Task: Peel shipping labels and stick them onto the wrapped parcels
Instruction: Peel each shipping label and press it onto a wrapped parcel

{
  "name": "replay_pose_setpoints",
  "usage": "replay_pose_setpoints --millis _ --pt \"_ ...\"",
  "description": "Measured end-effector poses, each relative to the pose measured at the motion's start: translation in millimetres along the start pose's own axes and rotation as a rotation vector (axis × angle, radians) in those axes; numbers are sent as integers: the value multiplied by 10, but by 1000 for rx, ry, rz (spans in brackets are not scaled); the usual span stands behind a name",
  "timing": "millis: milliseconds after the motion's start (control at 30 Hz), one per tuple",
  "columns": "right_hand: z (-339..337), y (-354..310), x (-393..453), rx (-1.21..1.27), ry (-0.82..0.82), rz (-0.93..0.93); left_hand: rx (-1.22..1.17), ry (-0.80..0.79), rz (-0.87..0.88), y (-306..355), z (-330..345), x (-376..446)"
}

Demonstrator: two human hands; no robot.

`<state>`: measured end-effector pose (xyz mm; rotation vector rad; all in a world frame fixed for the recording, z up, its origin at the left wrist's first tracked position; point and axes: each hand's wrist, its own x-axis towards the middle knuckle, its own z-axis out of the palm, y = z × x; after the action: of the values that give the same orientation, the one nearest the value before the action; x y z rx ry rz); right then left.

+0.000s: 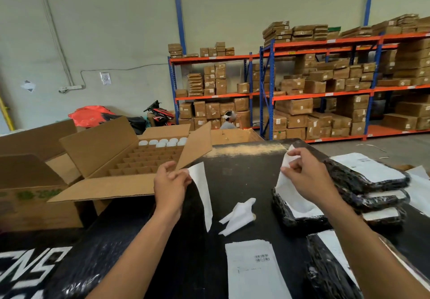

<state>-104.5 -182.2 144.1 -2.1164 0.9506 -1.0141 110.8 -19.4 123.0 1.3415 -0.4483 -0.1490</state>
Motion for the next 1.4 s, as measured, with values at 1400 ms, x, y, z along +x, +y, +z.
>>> replay_pose_setpoints --millis 1400 --pt "30 -679 -336 -408 -47 -144 -316 -419 -172 415 939 -448"
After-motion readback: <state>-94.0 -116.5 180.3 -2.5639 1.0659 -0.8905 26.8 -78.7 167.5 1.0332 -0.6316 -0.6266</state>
